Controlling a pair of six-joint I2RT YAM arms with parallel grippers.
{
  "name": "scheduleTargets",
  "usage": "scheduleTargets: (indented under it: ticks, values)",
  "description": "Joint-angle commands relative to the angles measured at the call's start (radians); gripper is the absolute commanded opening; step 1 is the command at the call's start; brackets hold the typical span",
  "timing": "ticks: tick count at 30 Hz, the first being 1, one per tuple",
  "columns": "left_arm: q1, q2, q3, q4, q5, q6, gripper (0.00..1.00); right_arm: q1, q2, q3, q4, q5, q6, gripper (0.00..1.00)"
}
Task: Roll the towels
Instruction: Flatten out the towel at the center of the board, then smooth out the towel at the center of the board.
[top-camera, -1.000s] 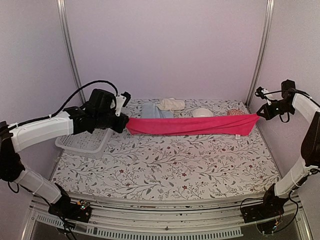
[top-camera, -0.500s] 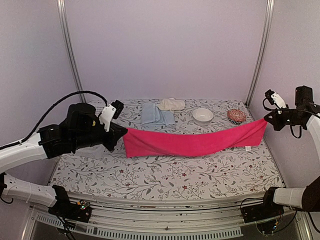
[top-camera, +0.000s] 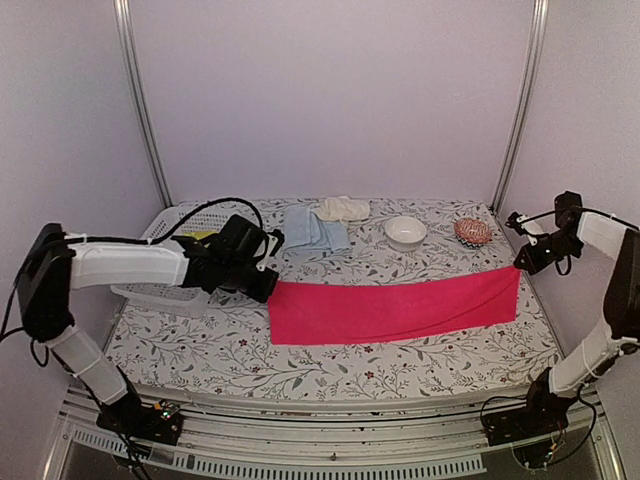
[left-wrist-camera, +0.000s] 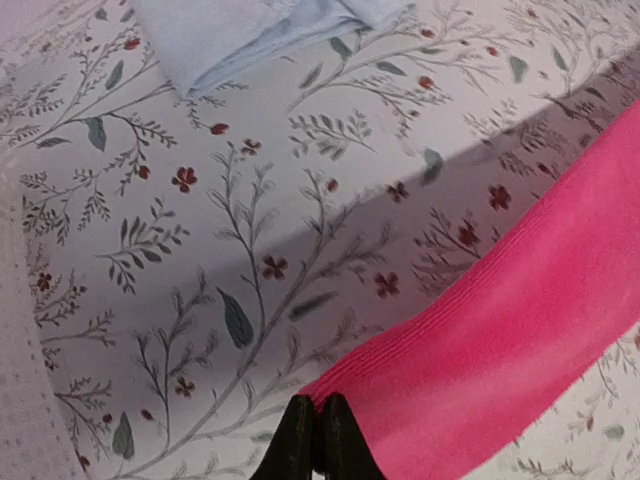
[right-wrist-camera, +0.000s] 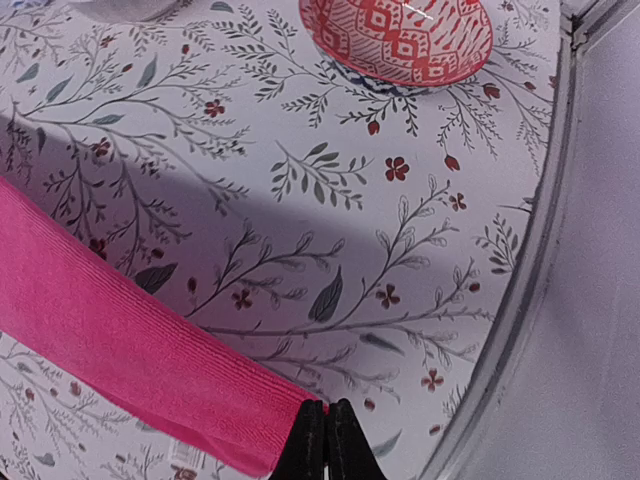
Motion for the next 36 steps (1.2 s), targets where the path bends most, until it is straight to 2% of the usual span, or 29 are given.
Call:
scheduleTargets:
  ticks: [1, 3, 5, 8, 12, 18, 22, 24, 27, 30, 36]
  values:
    - [0.123, 0.329, 0.287, 0.029, -0.028, 0.015, 0.15, 0.003, 0.371, 0.18, 0.17, -0.021, 0.112, 0.03]
    - [0.139, 0.502, 0.431, -0.016, -0.055, 0.016, 0.25, 0.015, 0.504, 0.28, 0.189, -0.005, 0.162, 0.07]
    - [0.141, 0.606, 0.539, -0.083, -0.091, 0.001, 0.32, 0.027, 0.546, 0.326, 0.196, 0.001, 0.203, 0.16]
    - [0.14, 0.605, 0.569, -0.11, -0.1, -0.009, 0.38, 0.035, 0.476, 0.286, 0.209, 0.002, 0.227, 0.33]
    - [0.132, 0.511, 0.501, -0.094, -0.093, -0.015, 0.41, 0.036, 0.332, 0.187, 0.189, 0.011, 0.193, 0.39]
    - [0.088, 0.374, 0.38, -0.103, -0.004, 0.002, 0.37, 0.036, 0.179, 0.035, 0.091, 0.007, 0.073, 0.38]
    - [0.053, 0.343, 0.33, -0.119, 0.058, 0.009, 0.27, 0.037, 0.184, -0.036, 0.037, 0.033, -0.016, 0.33]
    - [0.042, 0.343, 0.314, -0.12, 0.126, 0.022, 0.21, 0.037, 0.198, -0.055, 0.02, 0.041, -0.03, 0.31]
    - [0.033, 0.377, 0.294, -0.121, 0.214, 0.038, 0.16, 0.036, 0.22, -0.072, 0.012, 0.037, -0.033, 0.29]
    - [0.024, 0.41, 0.278, -0.139, 0.223, 0.033, 0.13, 0.036, 0.255, -0.073, 0.01, 0.047, -0.019, 0.25]
    - [0.025, 0.445, 0.206, -0.154, 0.182, 0.014, 0.11, 0.027, 0.283, -0.107, 0.012, 0.122, -0.028, 0.23]
